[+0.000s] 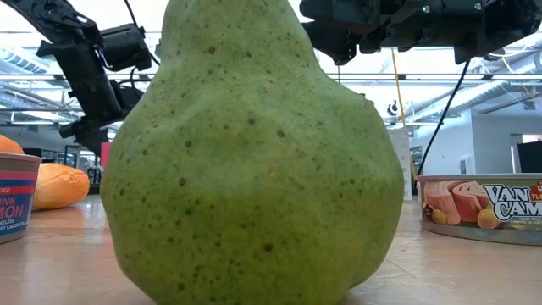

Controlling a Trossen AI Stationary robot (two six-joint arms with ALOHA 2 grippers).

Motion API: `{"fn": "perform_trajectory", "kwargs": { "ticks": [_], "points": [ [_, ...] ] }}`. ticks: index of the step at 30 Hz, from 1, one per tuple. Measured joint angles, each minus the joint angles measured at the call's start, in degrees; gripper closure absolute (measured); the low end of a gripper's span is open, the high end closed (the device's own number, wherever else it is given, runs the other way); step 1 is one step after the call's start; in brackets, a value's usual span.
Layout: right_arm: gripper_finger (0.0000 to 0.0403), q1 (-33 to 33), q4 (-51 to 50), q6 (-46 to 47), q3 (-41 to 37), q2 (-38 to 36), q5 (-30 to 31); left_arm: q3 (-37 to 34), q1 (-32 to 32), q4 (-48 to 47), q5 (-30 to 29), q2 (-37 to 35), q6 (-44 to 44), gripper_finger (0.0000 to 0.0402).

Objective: Pick & Place Food Item
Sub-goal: Adjust the yellow bin, then put the top green tuna can in the pink bin

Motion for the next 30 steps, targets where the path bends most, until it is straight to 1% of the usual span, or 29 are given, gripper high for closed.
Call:
{"fn": "perform_trajectory", "kwargs": {
  "ticks": [3,6,11,13,15,18,20,22,25,27,29,30],
  "points": [
    [0.0151,0.00,-0.04,0.00,0.00,0.00,0.00,0.00,-0.85,0.28,0.90,-2.54,0.89,0.0062],
    [0.0151,0.00,-0.50,0.00,0.00,-0.02,0.00,0.02,-2.50,0.27,0.79,-6.92,2.72,0.0062],
    [0.0151,0.04,-0.88,0.00,0.00,-0.04,0.00,0.03,-7.95,1.80,-1.16,-15.59,7.45,0.0062],
    [0.0151,0.13,-1.11,0.01,0.00,-0.04,-0.02,0.04,-11.36,2.81,-2.93,-18.43,8.72,0.0062],
    [0.0151,0.48,-1.63,0.00,0.00,-0.10,0.00,-0.10,-15.33,4.43,-5.99,-20.71,9.87,0.0062],
    [0.0151,1.92,-7.89,-0.49,-0.02,-3.09,0.54,-1.95,-21.63,9.06,-12.20,-23.15,11.54,0.0062],
    [0.0151,3.71,-13.74,-0.39,-0.02,-6.51,4.02,-3.61,-25.25,13.50,-16.25,-23.94,13.89,0.0062],
    [0.0152,6.79,-22.26,-0.02,-0.02,-10.97,9.38,-4.84,-27.64,18.55,-19.07,-24.30,17.67,0.0062],
    [0.0162,13.69,-33.80,3.02,0.02,-16.65,18.77,-5.62,-29.81,26.07,-19.50,-24.20,24.04,0.0062],
    [0.0177,18.73,-42.27,8.87,0.02,-19.11,25.77,-6.10,-30.77,31.39,-18.25,-23.21,28.03,0.0062],
    [0.0197,22.91,-51.36,17.83,0.04,-20.05,31.48,-6.41,-31.37,36.48,-17.16,-22.00,30.93,0.0062],
    [0.0211,24.78,-56.20,23.11,0.04,-20.04,33.42,-6.48,-31.58,38.38,-16.86,-21.35,32.11,0.0062]
  ]
}}
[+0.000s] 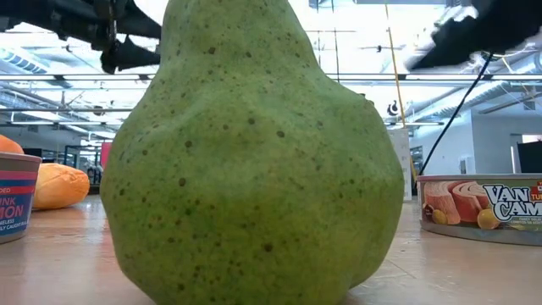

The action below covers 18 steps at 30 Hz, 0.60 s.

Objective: Pick & Place Food Item
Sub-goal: Put the top green tuna can in the pink bin

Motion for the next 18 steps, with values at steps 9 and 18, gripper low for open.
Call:
{"fn": "perform_trajectory", "kwargs": {
  "ticks": [9,18],
  "points": [
    [0.0382,9.91,-23.33,38.17,-0.08,1.07,-8.62,0.00,0.89,9.47,0.44,7.54,0.65,0.0062],
    [0.0400,11.15,-21.56,45.33,-2.22,11.64,-17.46,0.01,1.74,14.13,0.49,16.37,-8.48,0.0062]
  ]
}}
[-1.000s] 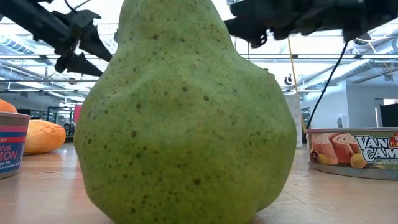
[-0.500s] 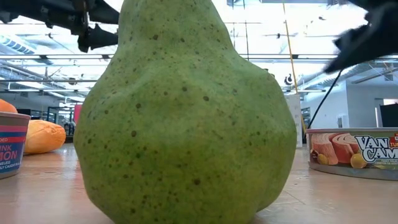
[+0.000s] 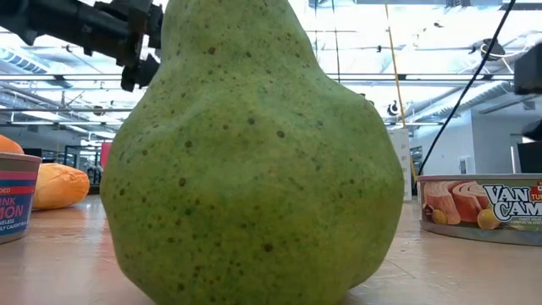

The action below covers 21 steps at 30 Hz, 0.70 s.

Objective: Pick & Place Food Item
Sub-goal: Put the top green tuna can in the pink bin

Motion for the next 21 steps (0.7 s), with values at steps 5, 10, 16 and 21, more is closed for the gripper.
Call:
{"fn": "perform_trajectory", "kwargs": {
  "ticks": [5,10,16,21],
  "points": [
    [0.0401,-2.96,5.83,-6.84,0.00,1.80,0.14,0.00,0.00,2.11,0.09,3.06,-2.05,0.0062],
    [0.0401,-6.28,12.22,-16.35,0.00,1.76,2.63,0.00,0.00,3.32,0.09,4.87,-3.37,0.0062],
    [0.0402,-9.36,16.55,-26.24,0.00,1.16,11.13,0.00,0.00,3.51,0.07,5.33,-3.37,0.0062],
    [0.0402,-9.69,15.81,-28.41,0.00,-0.96,12.59,0.00,-0.21,3.45,0.07,5.34,-3.66,0.0062]
  ]
}}
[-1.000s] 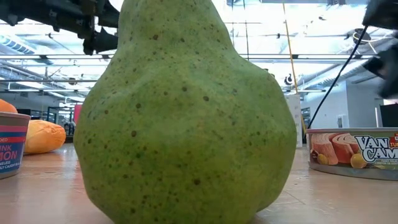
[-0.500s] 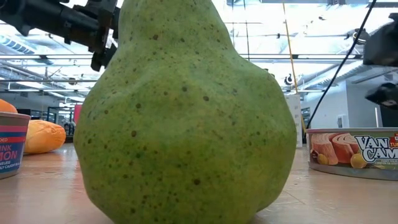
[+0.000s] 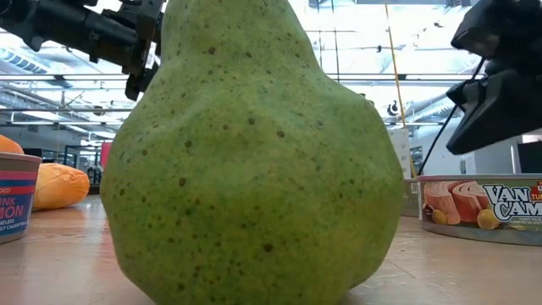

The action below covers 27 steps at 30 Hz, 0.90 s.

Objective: Pick & Place Food Item
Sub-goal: Put the top green tuna can in the pink bin

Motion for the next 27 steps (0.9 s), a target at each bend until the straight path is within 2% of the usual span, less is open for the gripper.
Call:
{"fn": "perform_trajectory", "kwargs": {
  "ticks": [4,12,20,24,27],
  "points": [
    [0.0402,-0.72,-0.48,0.96,-1.98,-0.02,-0.15,0.00,-0.11,-0.08,0.05,-0.01,-1.21,0.0062],
    [0.0403,-2.65,-2.18,7.19,-5.44,-0.23,-4.87,0.00,-0.14,-0.21,4.92,-0.01,-1.26,0.0062],
    [0.0403,-2.64,-8.08,11.62,-5.57,-0.59,-9.00,0.00,-0.11,-0.22,4.86,-0.01,-1.22,0.0062],
    [0.0403,-2.81,-9.41,13.74,-5.73,-0.50,-14.84,0.02,-0.11,-0.27,4.79,-0.03,-1.20,0.0062],
    [0.0403,-2.81,-9.84,14.64,-5.72,-0.43,-14.82,0.02,-0.17,-0.30,4.80,-0.03,-1.20,0.0062]
  ]
}}
